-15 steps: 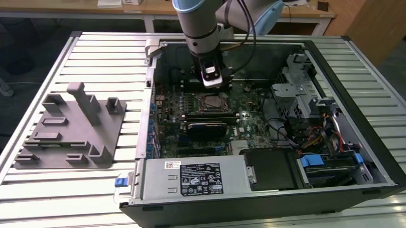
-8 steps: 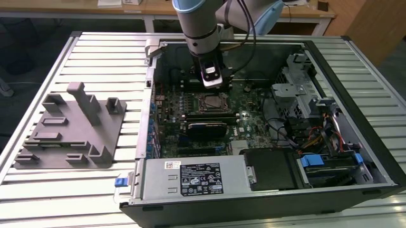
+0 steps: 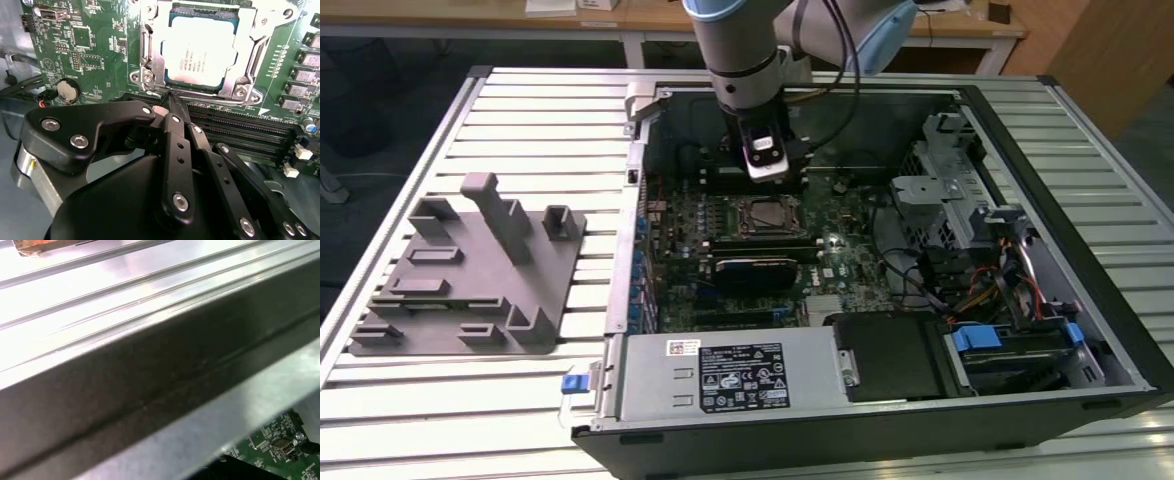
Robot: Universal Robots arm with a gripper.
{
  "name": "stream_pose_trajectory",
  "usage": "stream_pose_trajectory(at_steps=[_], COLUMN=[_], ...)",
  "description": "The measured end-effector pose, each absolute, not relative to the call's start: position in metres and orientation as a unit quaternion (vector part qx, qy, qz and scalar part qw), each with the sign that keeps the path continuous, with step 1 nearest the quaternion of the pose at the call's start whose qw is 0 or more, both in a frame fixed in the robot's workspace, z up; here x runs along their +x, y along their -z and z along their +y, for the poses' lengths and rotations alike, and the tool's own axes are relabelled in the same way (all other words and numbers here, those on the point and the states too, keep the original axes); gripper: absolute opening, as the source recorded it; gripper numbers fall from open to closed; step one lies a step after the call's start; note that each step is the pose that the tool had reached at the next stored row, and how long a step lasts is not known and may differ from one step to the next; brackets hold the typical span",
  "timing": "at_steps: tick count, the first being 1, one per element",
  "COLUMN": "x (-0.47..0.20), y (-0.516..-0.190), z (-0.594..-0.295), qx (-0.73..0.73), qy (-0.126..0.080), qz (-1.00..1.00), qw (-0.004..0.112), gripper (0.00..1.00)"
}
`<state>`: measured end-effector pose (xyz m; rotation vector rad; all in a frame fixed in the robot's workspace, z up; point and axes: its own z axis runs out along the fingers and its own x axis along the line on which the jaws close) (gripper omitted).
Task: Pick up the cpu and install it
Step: 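Install the first cpu locking lever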
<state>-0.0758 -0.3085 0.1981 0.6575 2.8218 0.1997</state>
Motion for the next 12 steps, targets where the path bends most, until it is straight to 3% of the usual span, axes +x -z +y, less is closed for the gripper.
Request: stream_pose_trajectory(at_steps=[12], x=[-0.076], y=[-0.222], z=[-0.309], qx=[0.225], qy=[-0.068], qz=[0.965], qw=[0.118], gripper=[0.11])
